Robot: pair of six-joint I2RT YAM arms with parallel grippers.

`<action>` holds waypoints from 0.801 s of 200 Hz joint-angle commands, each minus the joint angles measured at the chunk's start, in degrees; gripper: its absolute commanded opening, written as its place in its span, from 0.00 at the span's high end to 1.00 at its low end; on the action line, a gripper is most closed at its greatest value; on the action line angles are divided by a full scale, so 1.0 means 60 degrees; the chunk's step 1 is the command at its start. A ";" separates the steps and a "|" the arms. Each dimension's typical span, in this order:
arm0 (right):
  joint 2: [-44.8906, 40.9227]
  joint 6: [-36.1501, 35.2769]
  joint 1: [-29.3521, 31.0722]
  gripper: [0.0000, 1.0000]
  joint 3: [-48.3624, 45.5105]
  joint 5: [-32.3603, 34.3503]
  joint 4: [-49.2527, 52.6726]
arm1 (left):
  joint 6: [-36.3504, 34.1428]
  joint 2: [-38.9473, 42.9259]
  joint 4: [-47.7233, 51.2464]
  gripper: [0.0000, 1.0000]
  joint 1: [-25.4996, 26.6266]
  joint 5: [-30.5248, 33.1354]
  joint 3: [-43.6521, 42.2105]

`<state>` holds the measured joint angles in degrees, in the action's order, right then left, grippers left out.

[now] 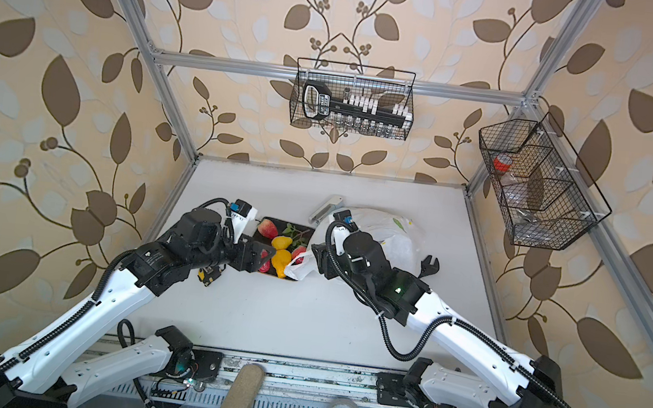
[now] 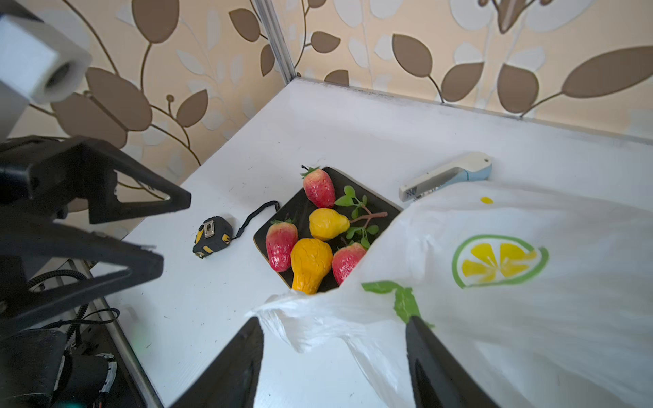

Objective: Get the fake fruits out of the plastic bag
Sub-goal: 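Move the right gripper back to the bag opening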

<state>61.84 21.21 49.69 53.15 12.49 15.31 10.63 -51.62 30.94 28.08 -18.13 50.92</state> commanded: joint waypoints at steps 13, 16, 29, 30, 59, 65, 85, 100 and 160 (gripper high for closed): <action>-0.0622 0.0825 -0.0008 0.36 -0.0630 0.0746 0.0677 | -0.0830 -0.0171 -0.1587 0.14 0.0080 -0.2638 -0.0566; -0.0659 0.0844 -0.0006 0.36 -0.0662 0.0756 0.0697 | -0.0922 -0.0240 -0.1669 0.14 0.0105 -0.2653 -0.0597; -0.0777 0.0910 -0.0011 0.36 -0.0754 0.0865 0.0759 | -0.1526 -0.0661 -0.1781 0.13 0.0182 -0.2709 -0.0553; -0.0781 0.0914 -0.0008 0.36 -0.0763 0.0879 0.0759 | -0.1569 -0.0702 -0.1777 0.13 0.0183 -0.2708 -0.0543; -0.0913 0.0978 -0.0009 0.36 -0.0778 0.1256 0.0911 | -0.2616 -0.1976 -0.1722 0.17 0.0302 -0.2533 -0.0134; -0.0927 0.0976 -0.0007 0.36 -0.0782 0.1300 0.0919 | -0.2867 -0.2205 -0.1723 0.20 0.0375 -0.2418 -0.0058; -0.0963 0.0979 -0.0019 0.36 -0.0799 0.1313 0.0948 | -0.3529 -0.2854 -0.1851 0.26 0.0640 -0.1855 0.0109; -0.1007 0.1033 -0.0007 0.36 -0.0837 0.1290 0.0974 | -0.3701 -0.3230 -0.2030 0.28 0.0759 -0.1696 0.0210; -0.1387 0.0750 -0.0010 0.37 -0.1018 0.1300 0.1154 | -0.3603 -0.3966 -0.2813 0.72 0.0954 -0.0785 0.0622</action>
<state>55.16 26.96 49.69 48.03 19.14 21.02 -10.26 -75.20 17.34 33.43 -24.99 51.33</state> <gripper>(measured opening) 0.633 0.367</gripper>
